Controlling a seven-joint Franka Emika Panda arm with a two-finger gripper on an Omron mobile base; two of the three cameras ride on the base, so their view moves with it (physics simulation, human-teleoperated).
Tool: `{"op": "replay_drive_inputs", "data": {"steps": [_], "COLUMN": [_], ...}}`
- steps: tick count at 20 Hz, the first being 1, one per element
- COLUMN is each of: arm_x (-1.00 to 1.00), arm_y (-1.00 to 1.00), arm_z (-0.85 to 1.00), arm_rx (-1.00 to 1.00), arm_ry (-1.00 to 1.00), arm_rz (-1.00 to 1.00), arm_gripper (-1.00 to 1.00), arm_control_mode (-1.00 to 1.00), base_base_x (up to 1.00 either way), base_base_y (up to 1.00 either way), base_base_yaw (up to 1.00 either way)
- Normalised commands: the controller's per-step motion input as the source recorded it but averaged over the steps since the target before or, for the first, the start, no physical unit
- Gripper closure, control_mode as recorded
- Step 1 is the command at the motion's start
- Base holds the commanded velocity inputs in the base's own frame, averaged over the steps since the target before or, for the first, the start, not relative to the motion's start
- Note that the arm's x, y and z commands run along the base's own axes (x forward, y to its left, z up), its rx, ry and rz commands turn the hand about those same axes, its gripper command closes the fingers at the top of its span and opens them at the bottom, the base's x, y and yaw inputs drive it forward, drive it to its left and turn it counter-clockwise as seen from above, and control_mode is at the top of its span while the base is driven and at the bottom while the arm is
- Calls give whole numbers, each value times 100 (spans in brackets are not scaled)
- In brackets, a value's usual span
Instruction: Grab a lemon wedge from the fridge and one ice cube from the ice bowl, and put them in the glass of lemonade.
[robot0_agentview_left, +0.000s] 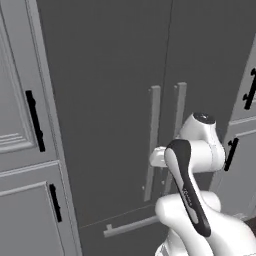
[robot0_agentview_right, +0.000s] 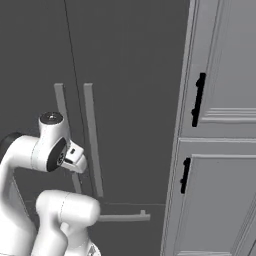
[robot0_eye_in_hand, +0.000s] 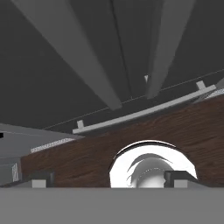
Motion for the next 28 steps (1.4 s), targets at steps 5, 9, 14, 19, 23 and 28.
{"op": "replay_drive_inputs", "data": {"steps": [5, 9, 14, 19, 23, 28], "arm_x": [0, 0, 0, 0, 0, 0], "arm_y": [0, 0, 0, 0, 0, 0], "arm_z": [0, 0, 0, 0, 0, 0], "arm_rx": [0, 0, 0, 0, 0, 0], "arm_ry": [0, 0, 0, 0, 0, 0], "arm_rz": [0, 0, 0, 0, 0, 0], "arm_gripper": [-100, -100, -100, -100, -100, -100], "arm_control_mode": [100, 100, 100, 100, 100, 100], "base_base_x": [-39, -46, -26, -5, -17, -38], "base_base_y": [-44, -15, -25, -48, -34, 4], "base_base_yaw": [-6, 29, 26, 1, 0, 0]}}
